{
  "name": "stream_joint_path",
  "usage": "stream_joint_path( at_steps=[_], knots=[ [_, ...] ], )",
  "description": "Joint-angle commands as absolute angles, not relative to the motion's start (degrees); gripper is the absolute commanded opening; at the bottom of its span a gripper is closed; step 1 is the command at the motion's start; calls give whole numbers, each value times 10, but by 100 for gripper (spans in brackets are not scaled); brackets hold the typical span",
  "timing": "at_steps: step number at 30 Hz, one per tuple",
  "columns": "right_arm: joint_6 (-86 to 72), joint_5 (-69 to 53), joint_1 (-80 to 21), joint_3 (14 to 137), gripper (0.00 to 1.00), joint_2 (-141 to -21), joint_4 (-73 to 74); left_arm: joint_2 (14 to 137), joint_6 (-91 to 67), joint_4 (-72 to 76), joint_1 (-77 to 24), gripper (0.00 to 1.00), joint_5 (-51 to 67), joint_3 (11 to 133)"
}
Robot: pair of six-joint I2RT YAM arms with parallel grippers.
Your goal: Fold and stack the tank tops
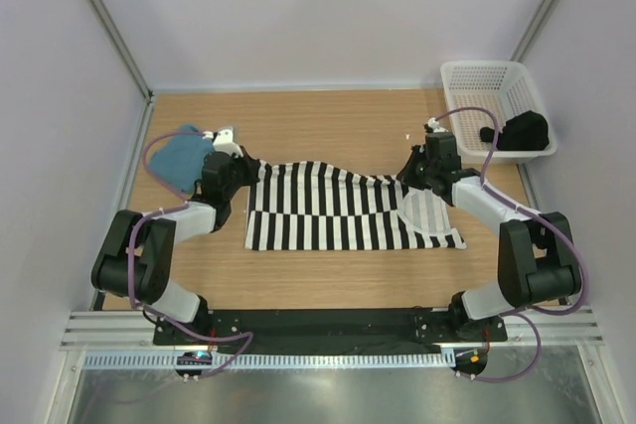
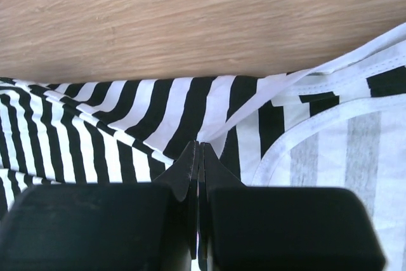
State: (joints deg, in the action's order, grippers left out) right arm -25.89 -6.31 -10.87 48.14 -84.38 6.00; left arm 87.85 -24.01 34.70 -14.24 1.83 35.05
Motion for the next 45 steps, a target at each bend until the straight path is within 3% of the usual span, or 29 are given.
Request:
stream_joint_path(
  at_steps=[1,24,37,45],
  knots=[
    [-260,-47,-121,470,1,-801,47,840,-255,422,-142,0,24,316],
    [-271,-7,-168,361,1,-665,82,770,-331,430,-142,0,6,192],
    [-273,28,-169,341,1,-655,95,677,-349,382,-143,0,11,146],
    [-291,8,-171,316,1,-647,81,669,-380,362,-143,5,34,132]
  ],
)
